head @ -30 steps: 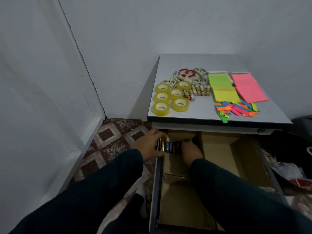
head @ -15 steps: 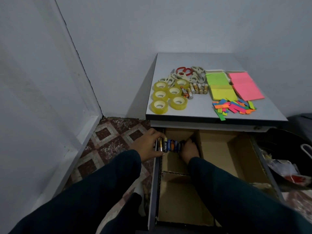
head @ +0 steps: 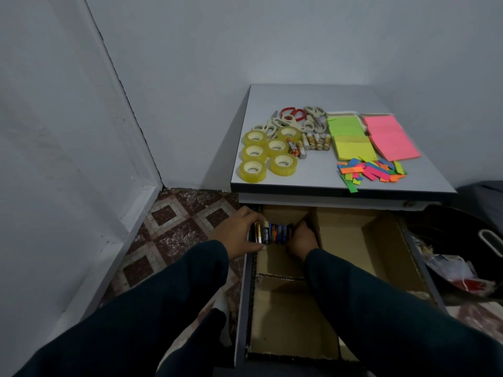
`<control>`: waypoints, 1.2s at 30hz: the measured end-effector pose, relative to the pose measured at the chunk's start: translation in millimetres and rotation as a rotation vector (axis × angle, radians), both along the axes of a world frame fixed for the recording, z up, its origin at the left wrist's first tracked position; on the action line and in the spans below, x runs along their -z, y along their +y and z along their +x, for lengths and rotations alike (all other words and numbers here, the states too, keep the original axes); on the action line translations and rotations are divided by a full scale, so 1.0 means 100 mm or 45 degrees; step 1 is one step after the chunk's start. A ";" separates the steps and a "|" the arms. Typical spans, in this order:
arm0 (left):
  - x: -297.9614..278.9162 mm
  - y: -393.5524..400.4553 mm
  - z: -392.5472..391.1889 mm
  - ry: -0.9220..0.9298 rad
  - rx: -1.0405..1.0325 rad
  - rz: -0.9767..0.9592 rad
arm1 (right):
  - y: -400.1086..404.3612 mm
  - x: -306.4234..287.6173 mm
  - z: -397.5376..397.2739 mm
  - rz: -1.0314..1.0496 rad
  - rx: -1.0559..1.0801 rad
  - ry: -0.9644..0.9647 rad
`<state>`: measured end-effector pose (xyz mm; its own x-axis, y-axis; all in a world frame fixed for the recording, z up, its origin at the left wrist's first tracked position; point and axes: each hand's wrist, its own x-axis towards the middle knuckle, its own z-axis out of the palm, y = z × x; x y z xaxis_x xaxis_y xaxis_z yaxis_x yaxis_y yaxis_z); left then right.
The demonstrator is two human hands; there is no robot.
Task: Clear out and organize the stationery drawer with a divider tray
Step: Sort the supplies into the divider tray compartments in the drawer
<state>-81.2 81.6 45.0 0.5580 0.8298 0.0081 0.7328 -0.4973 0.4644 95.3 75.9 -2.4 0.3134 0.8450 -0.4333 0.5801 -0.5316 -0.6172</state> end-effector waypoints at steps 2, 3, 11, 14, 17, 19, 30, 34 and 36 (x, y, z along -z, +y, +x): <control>-0.02 -0.02 0.05 0.023 0.004 0.020 | -0.05 -0.13 -0.01 -0.035 -0.069 -0.008; -0.04 -0.03 0.09 0.038 0.003 0.029 | -0.09 -0.19 0.00 -0.025 -0.103 0.011; -0.11 -0.09 0.54 0.177 0.019 0.043 | -0.59 -0.67 0.39 0.281 -0.002 0.437; -0.07 -0.09 0.70 0.216 0.026 0.002 | -0.68 -0.61 0.55 0.338 0.125 0.489; 0.01 -0.07 0.83 0.240 0.019 -0.014 | -0.69 -0.49 0.66 0.296 0.245 0.553; 0.07 -0.04 0.90 0.257 0.006 -0.036 | -0.68 -0.41 0.71 0.226 0.272 0.580; 0.35 0.11 1.15 0.415 -0.072 -0.110 | -0.64 -0.10 0.78 -0.015 0.181 0.732; 0.40 0.13 1.19 0.538 -0.018 -0.055 | -0.64 -0.08 0.79 -0.037 0.176 0.747; 0.40 0.13 1.19 0.576 -0.006 -0.033 | -0.63 -0.07 0.79 -0.044 0.176 0.751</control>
<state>37.9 94.7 4.7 0.4967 0.8291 -0.2566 0.8672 -0.4857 0.1095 174.8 13.0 4.3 0.1178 0.7960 -0.5937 0.0700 -0.6031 -0.7946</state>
